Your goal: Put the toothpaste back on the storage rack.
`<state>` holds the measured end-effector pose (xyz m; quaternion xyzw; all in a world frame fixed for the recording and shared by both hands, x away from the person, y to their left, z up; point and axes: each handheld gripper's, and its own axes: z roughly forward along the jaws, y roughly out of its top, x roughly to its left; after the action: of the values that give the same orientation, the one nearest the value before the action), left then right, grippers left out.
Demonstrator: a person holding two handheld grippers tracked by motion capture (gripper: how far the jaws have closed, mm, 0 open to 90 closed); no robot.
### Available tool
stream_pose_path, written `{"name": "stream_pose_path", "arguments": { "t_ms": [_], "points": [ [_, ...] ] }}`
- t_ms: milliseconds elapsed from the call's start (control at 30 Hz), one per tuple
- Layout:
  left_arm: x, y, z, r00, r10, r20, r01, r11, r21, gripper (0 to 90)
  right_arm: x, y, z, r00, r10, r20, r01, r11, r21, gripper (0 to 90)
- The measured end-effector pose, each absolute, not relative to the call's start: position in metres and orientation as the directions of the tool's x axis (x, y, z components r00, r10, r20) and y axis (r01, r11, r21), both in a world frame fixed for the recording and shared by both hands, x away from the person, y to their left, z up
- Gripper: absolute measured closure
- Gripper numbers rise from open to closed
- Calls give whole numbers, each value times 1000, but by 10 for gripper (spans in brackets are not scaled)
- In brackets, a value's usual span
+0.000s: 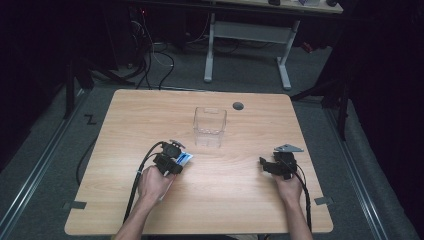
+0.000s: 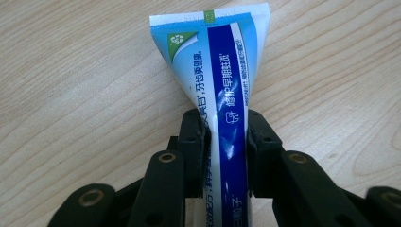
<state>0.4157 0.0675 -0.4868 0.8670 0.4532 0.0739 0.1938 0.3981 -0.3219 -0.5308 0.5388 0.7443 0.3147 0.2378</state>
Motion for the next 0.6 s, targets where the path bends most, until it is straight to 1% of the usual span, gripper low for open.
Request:
{"name": "stream_pose_path", "arguments": {
  "t_ms": [267,500,600],
  "points": [
    [413,74,-478,583,809,-70,746,-500,440,725,398,-322,-531,-307,952,-16,652,222,725,337],
    [411,82,-467,580,805,-122,743,-461,485,725,398,-322,-531,-306,952,-14,653,221,725,338],
    [410,85,-464,581,803,-131,739,-454,497,726,398,-322,-531,-307,951,-16,652,223,725,338]
  ]
}}
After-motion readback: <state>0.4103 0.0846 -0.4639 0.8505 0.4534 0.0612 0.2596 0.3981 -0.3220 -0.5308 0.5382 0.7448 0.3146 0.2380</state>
